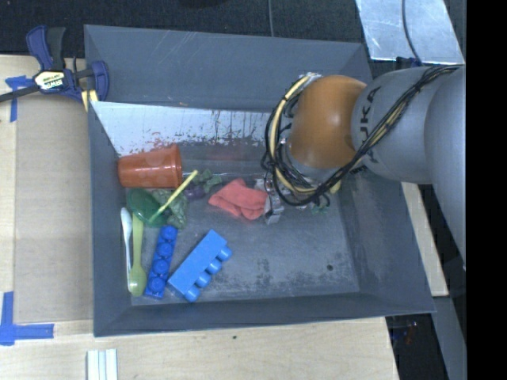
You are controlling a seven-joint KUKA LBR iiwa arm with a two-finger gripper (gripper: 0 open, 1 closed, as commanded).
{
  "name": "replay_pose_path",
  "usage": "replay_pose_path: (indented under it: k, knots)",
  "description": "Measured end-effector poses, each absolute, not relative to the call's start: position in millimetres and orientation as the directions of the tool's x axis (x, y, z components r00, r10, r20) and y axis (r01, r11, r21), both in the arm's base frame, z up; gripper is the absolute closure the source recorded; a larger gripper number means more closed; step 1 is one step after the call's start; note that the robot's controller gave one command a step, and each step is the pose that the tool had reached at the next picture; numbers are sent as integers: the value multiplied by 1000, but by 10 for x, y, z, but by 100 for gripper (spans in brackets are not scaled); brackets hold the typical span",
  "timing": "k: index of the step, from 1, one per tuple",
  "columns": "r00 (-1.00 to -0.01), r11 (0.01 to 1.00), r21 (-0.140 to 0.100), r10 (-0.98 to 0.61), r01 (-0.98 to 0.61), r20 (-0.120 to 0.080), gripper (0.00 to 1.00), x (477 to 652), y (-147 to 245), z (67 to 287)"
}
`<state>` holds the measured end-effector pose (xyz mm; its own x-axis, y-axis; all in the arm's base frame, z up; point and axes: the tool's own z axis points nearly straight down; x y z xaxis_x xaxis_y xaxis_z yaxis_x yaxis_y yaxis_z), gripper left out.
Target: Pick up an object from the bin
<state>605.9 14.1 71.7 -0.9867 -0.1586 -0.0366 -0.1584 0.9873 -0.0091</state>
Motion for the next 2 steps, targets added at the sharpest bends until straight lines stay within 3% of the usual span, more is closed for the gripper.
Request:
replay_pose_path:
  k: [1, 2]
  knots:
    - [-978, 979, -9, -206, -205, -27, 100, 6044, 123, 1335]
    - [-985, 985, -8, -170, -170, -26, 100, 5940, 32, 2092]
